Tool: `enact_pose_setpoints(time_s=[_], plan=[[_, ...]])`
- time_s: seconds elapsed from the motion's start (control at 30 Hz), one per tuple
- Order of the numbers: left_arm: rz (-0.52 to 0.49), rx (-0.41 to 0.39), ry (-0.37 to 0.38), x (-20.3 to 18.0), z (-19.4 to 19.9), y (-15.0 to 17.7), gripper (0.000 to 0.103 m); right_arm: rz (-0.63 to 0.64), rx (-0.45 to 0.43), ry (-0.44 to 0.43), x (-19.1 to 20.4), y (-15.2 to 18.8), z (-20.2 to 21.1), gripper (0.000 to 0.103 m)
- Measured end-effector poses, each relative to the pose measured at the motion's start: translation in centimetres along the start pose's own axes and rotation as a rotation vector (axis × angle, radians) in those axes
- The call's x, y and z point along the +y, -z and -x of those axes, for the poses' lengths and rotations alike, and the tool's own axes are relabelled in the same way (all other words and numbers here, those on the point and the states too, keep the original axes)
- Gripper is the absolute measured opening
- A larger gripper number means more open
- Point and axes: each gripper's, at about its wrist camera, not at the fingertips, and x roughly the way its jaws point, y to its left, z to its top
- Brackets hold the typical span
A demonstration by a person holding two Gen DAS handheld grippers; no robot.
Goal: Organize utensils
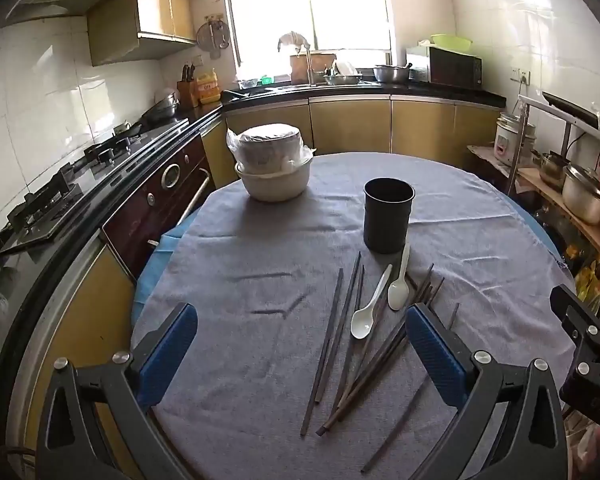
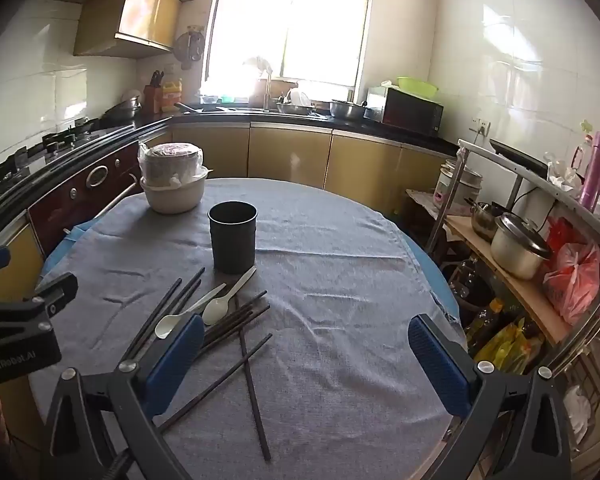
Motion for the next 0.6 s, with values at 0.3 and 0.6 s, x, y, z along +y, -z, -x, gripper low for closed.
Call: enact_pose_setpoints(time_s=[0.3, 0.6], plan=[[0.016, 0.015, -0.002, 0.7, -0.2, 0.2, 0.103, 0.011, 0.022, 0.004, 0.6, 0.6, -0.9, 0.103], [0.032, 0.01, -0.005, 1.4, -0.4, 0.6, 0.103, 0.023, 0.041, 0.004, 1.1, 0.2, -1.2, 0.103]])
